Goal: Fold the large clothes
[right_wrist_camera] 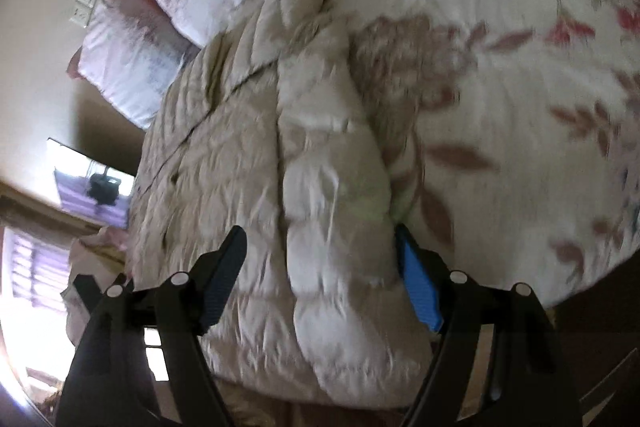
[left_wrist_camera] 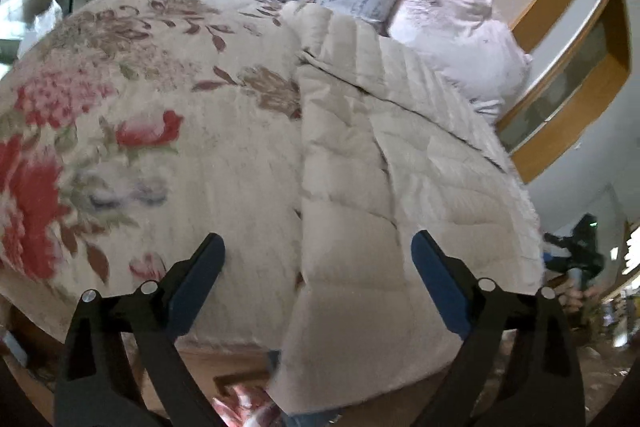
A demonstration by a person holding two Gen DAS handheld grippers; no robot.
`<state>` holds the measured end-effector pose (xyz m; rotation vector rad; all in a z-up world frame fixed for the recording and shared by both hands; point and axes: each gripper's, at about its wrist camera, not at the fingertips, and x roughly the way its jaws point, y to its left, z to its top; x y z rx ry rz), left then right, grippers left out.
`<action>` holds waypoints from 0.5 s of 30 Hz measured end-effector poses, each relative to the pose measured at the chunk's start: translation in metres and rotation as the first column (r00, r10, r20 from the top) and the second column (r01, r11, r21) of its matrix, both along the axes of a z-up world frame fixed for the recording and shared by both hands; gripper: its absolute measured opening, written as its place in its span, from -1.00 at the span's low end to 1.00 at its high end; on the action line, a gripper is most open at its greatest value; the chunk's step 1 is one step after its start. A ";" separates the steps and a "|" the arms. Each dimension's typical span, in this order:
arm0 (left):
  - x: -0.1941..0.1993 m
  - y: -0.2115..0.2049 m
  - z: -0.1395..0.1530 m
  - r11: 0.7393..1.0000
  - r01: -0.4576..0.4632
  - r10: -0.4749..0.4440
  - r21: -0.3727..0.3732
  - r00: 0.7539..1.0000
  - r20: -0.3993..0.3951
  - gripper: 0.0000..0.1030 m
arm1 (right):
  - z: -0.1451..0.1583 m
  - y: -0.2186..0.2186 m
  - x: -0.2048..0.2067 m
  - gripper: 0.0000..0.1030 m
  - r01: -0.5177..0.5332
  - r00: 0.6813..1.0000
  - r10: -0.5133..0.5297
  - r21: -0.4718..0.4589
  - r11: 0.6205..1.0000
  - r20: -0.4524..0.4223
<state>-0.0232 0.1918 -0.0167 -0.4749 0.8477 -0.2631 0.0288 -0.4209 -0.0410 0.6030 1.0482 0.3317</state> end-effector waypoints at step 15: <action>-0.041 -0.012 -0.031 0.983 0.102 -0.108 -0.153 0.993 -0.037 0.74 | -0.037 -0.003 -0.058 0.65 -0.118 0.992 0.123 0.115 0.986 -0.035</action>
